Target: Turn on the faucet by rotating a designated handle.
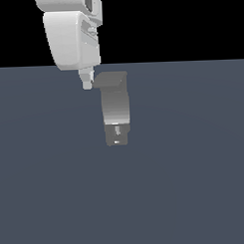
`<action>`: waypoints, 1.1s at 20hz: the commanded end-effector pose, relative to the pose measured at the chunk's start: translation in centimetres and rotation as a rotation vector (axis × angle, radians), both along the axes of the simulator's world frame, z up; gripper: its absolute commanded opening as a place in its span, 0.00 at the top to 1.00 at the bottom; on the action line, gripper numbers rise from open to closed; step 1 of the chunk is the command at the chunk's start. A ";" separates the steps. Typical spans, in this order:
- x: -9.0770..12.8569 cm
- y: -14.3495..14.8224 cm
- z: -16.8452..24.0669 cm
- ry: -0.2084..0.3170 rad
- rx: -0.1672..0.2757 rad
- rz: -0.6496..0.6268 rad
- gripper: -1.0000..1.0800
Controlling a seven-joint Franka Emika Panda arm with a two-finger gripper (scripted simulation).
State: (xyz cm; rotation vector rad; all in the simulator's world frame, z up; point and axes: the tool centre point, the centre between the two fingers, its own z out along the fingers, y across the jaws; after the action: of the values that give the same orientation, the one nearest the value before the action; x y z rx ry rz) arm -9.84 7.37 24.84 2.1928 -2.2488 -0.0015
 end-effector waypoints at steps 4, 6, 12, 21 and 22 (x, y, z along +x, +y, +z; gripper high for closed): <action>-0.1 -4.3 0.0 -0.002 0.001 -0.028 1.00; -0.2 -5.4 0.0 -0.002 0.000 -0.028 1.00; -0.6 -8.9 0.0 -0.001 0.000 -0.030 1.00; 1.1 -10.0 0.0 -0.002 0.000 -0.011 1.00; 1.4 -10.4 0.0 -0.002 0.000 -0.012 1.00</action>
State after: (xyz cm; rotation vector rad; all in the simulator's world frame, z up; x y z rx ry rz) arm -9.12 -2.18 24.86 2.1834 -2.2531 -0.0039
